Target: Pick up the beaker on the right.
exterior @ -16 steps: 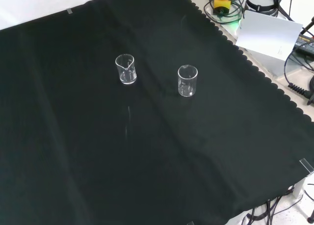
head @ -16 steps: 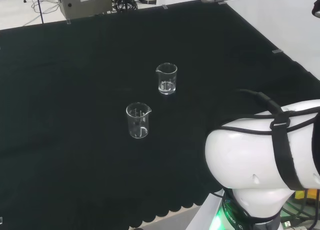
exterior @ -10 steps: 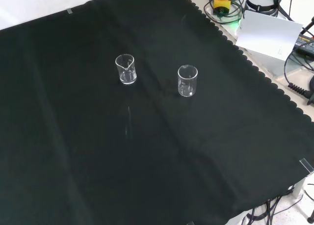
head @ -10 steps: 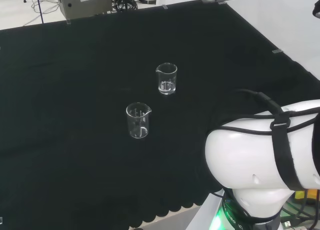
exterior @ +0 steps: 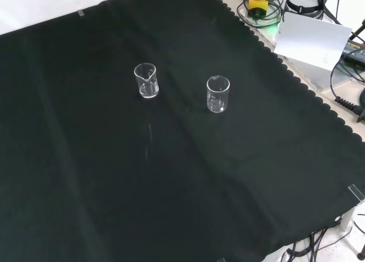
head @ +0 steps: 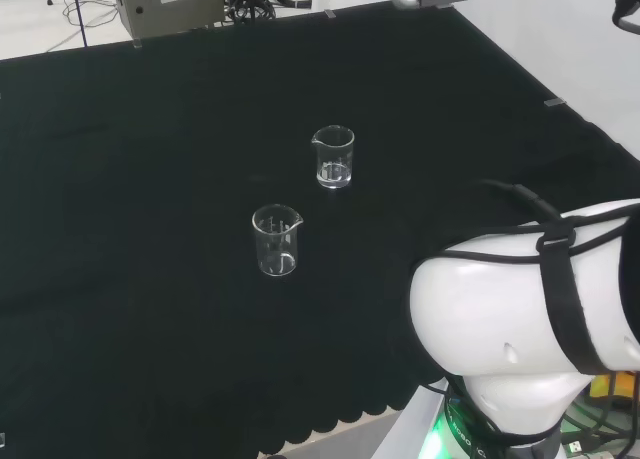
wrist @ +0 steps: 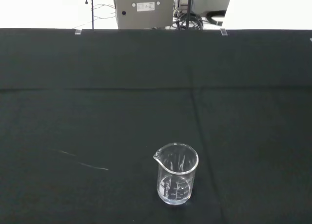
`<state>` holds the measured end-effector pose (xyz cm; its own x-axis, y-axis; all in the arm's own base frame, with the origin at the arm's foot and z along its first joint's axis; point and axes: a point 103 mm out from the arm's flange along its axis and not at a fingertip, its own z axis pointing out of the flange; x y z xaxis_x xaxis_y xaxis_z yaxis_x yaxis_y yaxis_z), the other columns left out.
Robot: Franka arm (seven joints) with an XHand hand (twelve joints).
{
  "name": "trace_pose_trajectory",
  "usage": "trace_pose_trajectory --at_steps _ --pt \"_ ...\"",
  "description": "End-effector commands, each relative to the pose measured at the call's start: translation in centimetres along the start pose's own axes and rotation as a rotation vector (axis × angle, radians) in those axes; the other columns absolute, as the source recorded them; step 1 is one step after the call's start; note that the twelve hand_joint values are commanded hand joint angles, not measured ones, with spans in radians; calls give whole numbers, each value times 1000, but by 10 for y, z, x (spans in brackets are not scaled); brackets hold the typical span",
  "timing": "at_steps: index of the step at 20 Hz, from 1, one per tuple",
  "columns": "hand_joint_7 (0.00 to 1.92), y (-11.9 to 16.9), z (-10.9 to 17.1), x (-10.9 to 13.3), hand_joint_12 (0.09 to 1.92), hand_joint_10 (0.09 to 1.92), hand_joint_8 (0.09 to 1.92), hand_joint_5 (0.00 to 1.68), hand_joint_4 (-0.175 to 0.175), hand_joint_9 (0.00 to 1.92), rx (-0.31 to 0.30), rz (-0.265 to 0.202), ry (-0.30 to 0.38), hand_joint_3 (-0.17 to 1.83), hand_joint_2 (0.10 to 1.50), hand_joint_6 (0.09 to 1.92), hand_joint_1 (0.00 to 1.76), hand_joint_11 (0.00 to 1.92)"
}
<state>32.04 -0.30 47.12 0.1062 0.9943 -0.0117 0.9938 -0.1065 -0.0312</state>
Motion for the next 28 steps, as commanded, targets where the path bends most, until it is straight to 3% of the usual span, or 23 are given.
trace_pose_trajectory --at_steps 1,5,7,10,14,17,21,24,28 --pt "10 28 32 -47 1268 625 448 232 11 119 8 36 38 409 1178 87 152 0" --pt "13 51 58 -73 1271 626 451 237 10 126 18 55 54 399 1178 87 164 0" --pt "19 65 75 -82 1272 629 455 239 9 134 -12 45 67 396 1178 87 168 0" --pt "44 91 104 -105 1300 635 468 265 5 166 -25 41 137 386 1180 87 194 0" --pt "171 128 136 -104 1339 659 530 364 -6 268 -31 36 233 350 1102 87 371 0" --pt "266 152 166 -104 1373 650 591 458 -15 344 14 12 276 375 977 87 565 0" --pt "241 172 208 -100 1391 644 610 404 -10 353 73 -38 281 469 856 87 655 0" --pt "203 181 237 -99 1398 648 616 373 -9 331 108 -48 334 559 737 87 733 0" --pt "186 189 269 -98 1403 650 616 368 -8 321 139 -76 378 593 680 87 761 0"
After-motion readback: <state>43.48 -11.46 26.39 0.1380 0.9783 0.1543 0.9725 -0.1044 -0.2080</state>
